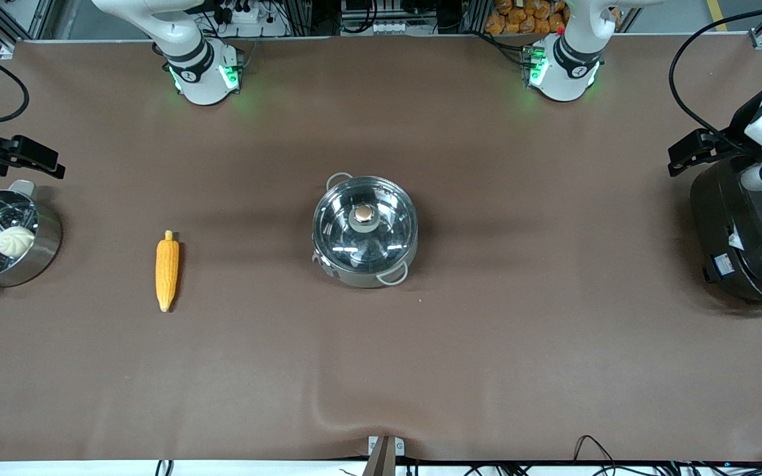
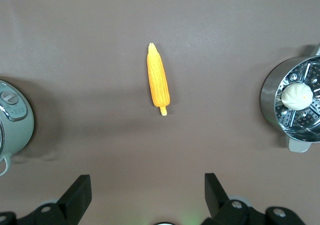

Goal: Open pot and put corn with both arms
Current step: 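Reach the right gripper to the corn while the left gripper reaches the lid knob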

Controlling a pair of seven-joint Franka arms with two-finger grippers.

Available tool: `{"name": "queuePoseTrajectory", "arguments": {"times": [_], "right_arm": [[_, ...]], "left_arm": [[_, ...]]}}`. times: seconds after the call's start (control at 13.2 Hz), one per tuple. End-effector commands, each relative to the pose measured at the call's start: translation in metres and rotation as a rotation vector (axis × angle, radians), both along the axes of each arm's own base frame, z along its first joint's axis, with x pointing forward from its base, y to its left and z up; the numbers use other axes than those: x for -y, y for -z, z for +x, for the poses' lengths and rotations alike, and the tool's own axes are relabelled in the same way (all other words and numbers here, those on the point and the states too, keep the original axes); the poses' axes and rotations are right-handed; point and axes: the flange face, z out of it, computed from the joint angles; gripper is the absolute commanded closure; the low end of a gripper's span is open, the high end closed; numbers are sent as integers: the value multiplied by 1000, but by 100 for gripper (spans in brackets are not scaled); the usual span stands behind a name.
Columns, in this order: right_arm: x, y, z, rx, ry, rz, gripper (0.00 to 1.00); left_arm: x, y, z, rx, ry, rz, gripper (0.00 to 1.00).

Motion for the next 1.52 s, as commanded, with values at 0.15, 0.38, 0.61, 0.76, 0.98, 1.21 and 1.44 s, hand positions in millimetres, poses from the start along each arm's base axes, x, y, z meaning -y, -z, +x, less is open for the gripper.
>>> {"name": "queuePoseTrajectory", "arguments": {"times": [0.15, 0.38, 0.61, 0.76, 0.98, 1.21, 1.44], "right_arm": [[-1, 2, -3, 3, 18, 5, 0], [-1, 5, -2, 1, 18, 5, 0], [2, 42, 4, 1, 11, 5, 0], [4, 68, 13, 23, 13, -1, 0], [3, 139, 28, 61, 13, -10, 0], [5, 226, 35, 118, -34, -24, 0], [4, 292, 36, 138, -94, -38, 0]], "left_arm": [[3, -6, 1, 1, 24, -4, 0], [46, 13, 6, -27, 79, -3, 0], [167, 57, 25, -42, -80, -28, 0], [257, 90, 30, -6, -192, -61, 0], [359, 144, 16, 12, -302, -94, 0], [427, 201, -6, 27, -366, -98, 0], [483, 235, -29, 75, -430, -130, 0]]}}
